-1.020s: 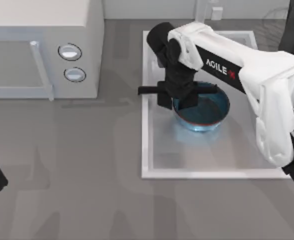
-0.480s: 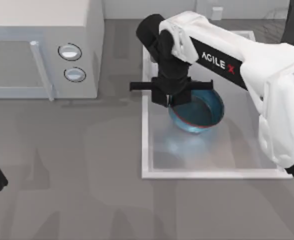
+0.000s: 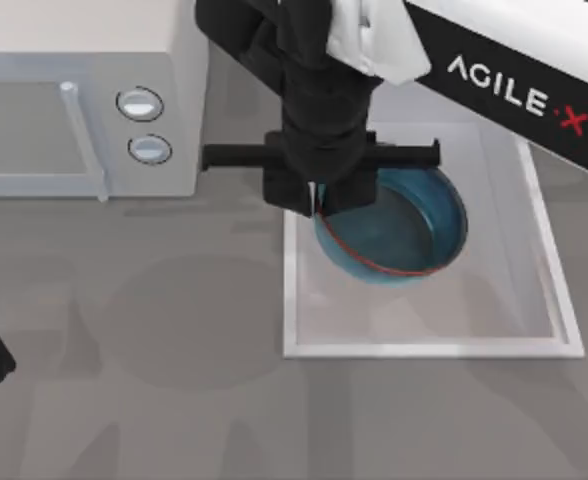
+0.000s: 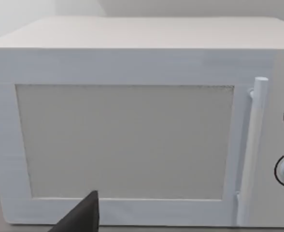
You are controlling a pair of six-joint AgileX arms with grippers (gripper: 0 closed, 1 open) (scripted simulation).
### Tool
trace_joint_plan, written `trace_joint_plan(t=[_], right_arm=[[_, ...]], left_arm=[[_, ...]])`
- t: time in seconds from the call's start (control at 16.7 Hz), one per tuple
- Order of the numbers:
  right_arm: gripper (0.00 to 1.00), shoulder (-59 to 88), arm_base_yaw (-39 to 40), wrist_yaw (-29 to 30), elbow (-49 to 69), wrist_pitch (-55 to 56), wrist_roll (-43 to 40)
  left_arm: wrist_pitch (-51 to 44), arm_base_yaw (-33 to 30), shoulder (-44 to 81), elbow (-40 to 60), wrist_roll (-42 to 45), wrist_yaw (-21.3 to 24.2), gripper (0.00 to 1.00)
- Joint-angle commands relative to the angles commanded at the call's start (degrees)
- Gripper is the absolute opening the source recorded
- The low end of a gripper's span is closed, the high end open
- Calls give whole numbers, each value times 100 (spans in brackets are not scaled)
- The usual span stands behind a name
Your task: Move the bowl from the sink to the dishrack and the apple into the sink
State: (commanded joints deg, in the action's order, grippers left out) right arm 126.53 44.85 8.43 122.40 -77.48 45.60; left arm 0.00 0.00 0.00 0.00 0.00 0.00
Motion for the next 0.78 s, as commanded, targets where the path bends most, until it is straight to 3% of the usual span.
trace_joint_plan(t=[0.42, 0.78], right_arm=[[0, -2338, 1049, 126, -1348, -1145, 1031], [0, -2562, 1146, 134, -1484, -1263, 1144]], left_arm=[[0, 0, 0, 0, 0, 0, 100], [0, 0, 0, 0, 0, 0, 100]])
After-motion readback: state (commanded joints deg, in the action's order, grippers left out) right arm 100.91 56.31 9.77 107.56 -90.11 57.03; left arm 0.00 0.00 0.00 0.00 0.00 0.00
